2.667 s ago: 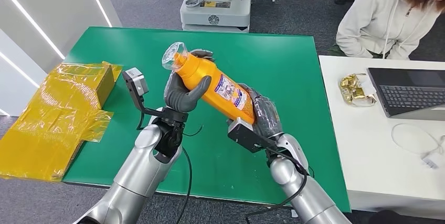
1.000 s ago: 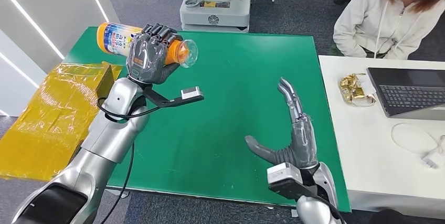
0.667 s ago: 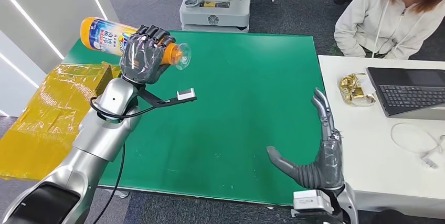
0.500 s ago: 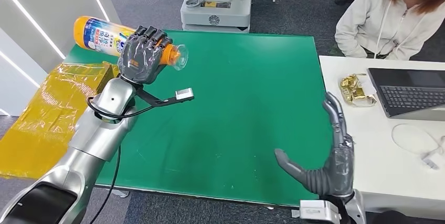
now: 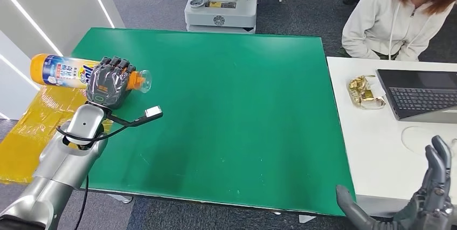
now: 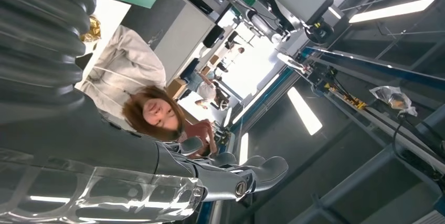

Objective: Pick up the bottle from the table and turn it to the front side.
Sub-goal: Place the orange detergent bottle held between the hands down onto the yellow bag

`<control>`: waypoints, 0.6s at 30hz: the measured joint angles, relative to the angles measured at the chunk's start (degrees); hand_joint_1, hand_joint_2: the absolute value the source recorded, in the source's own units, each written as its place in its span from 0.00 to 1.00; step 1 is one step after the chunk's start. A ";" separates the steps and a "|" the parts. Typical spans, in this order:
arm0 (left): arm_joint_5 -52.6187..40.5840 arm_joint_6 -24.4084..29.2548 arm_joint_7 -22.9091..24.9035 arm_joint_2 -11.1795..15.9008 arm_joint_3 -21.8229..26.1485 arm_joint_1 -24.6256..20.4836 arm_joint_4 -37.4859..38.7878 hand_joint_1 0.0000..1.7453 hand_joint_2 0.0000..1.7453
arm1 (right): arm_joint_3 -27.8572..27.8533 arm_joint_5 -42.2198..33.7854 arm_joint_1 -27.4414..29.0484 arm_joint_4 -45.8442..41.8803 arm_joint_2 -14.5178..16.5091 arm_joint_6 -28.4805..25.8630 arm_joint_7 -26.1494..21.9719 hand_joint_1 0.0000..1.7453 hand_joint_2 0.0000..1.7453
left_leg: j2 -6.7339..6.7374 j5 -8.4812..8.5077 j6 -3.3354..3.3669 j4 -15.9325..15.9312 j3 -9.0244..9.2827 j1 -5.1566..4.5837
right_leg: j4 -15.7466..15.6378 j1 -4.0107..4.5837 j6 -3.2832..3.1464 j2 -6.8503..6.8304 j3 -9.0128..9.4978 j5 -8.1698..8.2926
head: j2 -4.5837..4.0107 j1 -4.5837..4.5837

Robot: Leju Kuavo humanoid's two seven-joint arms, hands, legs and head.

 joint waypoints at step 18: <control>0.29 -0.68 2.98 -0.77 2.92 4.06 2.69 1.00 1.00 | 0.21 2.35 1.96 -1.56 0.04 -1.12 0.92 0.00 1.00 | 0.02 -0.02 0.01 0.00 0.01 -0.01 | -0.01 -0.01 0.01 0.03 0.02 -0.01 | 0.00 -0.01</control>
